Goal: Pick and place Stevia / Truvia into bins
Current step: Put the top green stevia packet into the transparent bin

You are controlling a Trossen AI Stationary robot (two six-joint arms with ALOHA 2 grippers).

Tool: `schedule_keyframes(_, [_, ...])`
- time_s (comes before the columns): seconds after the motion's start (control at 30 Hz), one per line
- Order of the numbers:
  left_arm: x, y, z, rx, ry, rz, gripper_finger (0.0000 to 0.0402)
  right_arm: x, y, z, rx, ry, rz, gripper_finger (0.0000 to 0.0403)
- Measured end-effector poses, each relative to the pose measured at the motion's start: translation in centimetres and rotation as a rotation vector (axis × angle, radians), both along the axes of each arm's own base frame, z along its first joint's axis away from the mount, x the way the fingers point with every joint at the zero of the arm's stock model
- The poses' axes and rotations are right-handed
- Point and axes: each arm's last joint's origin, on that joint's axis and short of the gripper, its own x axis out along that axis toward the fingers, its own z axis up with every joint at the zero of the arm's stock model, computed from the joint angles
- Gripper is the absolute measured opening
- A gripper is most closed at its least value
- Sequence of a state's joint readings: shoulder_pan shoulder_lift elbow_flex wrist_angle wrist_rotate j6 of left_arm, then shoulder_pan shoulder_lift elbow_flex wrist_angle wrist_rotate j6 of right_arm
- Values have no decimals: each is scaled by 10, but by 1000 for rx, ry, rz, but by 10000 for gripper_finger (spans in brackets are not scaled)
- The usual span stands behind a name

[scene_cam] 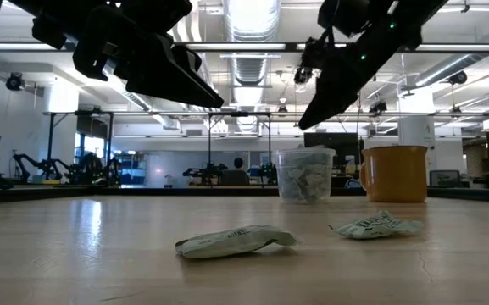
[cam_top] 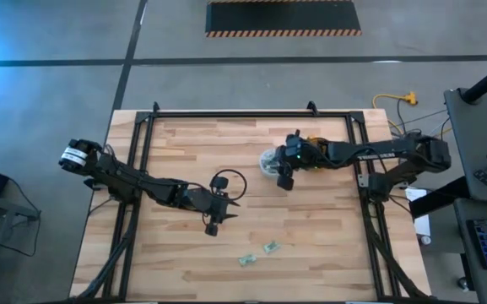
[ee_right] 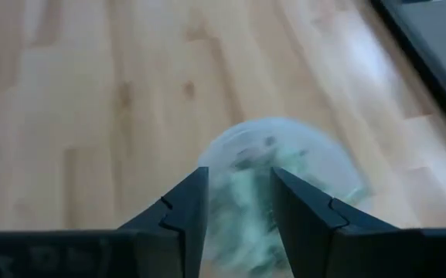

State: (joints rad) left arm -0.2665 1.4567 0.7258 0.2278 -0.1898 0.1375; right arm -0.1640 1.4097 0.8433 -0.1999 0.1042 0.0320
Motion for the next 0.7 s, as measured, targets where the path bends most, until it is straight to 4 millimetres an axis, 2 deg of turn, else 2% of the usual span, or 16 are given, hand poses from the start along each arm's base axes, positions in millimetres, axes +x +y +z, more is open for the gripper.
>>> schedule_keyframes(0.17, [0, 0, 0, 0, 0, 0, 132, -9, 31, 3, 77, 66, 133, 130])
schedule_keyframes(0.33, [0, 0, 0, 0, 0, 0, 132, -14, 79, -12, 188, 143, 328, 126])
schedule_keyframes(0.53, [0, 0, 0, 0, 0, 0, 132, -18, 136, -25, 174, 166, 536, 118])
schedule_keyframes(0.7, [0, 0, 0, -1, -1, 1, 132, -18, 171, -30, 94, 87, 616, 109])
